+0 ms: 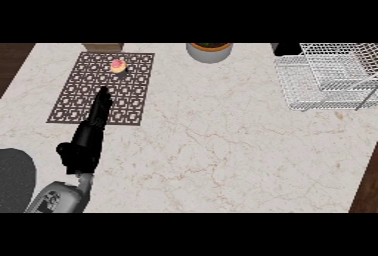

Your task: Pick the tomato from the tray and place it in the tiered basket

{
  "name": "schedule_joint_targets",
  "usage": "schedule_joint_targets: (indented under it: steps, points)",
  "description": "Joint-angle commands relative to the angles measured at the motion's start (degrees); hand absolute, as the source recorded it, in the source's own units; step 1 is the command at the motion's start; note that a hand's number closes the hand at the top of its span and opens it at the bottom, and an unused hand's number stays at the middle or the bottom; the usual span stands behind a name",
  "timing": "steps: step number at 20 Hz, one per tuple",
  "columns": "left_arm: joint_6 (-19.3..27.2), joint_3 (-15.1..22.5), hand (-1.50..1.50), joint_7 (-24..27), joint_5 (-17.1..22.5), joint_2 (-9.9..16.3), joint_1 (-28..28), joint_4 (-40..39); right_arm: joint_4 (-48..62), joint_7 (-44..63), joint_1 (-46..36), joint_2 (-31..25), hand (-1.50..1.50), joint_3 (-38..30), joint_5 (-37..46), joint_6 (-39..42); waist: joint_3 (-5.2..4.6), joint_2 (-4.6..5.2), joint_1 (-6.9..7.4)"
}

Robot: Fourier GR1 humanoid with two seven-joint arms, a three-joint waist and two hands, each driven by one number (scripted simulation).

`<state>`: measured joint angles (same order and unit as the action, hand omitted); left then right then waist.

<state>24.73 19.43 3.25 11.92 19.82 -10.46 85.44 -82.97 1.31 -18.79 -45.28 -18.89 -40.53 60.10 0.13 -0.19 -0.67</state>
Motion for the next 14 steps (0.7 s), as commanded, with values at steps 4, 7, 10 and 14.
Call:
schedule_joint_targets:
  steps: [4, 7, 10, 14]
  points:
    - [0.4, 0.2, 0.0, -1.3, -1.2, -0.4, -1.9, -0.8, -16.5, -2.8, -3.7, -4.7, -1.5, -3.2, 16.6, 6.5, 0.04, 0.21, 0.17]
    - [1.6, 1.9, 0.0, -0.8, -2.5, -3.1, -0.8, -1.7, -21.4, -3.5, -1.0, -3.3, -1.5, -2.2, 22.5, 6.9, 0.0, 0.27, 0.3]
    - [1.4, 0.2, 0.0, -4.1, -2.2, -1.5, -1.6, 1.2, -23.0, -5.3, -0.4, -2.9, -1.5, -1.3, 26.1, 7.3, -0.02, 0.2, 0.88]
    - [2.8, 1.3, 0.0, -3.6, -5.1, -5.4, -3.7, -1.7, -28.9, -4.7, 3.4, -0.7, -1.5, 0.2, 27.1, 4.8, -0.1, 0.19, 0.37]
